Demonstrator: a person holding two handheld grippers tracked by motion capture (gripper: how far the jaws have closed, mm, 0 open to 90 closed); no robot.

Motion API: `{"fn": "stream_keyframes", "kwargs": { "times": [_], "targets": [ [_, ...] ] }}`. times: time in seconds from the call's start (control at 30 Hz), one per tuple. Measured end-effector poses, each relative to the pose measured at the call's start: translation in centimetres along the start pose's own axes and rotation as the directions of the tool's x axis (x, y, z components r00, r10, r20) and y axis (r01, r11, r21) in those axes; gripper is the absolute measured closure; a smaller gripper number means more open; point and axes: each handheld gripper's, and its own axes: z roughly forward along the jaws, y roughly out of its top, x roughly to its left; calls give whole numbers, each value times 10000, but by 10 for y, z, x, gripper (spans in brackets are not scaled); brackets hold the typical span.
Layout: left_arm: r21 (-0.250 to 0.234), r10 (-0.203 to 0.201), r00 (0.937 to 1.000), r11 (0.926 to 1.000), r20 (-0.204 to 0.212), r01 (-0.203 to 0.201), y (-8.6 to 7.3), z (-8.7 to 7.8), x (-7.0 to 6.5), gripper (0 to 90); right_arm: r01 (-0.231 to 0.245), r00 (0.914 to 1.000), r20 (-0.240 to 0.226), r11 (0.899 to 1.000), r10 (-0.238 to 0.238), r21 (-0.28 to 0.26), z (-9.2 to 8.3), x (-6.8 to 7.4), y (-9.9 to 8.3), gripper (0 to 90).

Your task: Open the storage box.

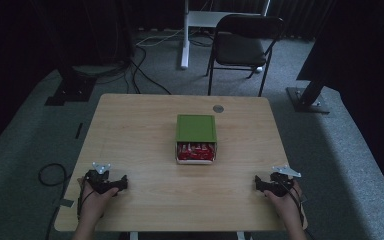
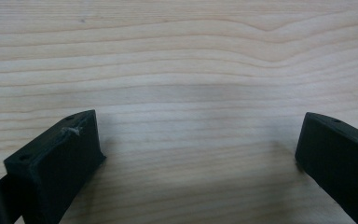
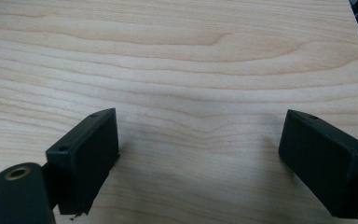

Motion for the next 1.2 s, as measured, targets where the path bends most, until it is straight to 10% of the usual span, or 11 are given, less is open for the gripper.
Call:
{"fn": "stream_keyframes", "kwargs": {
  "times": [0.57,1.2],
  "targets": [
    [-533,1480,9830,9883,1082,-1429,4,-4,-33,8,78,9999,-74,10000,-78,5,2,0,1,111],
    [-1099,3658,9211,9291,1333,-3531,16,-5,-89,8,87,9999,-88,10000,-87,5,2,0,1,111]
  ]
}}
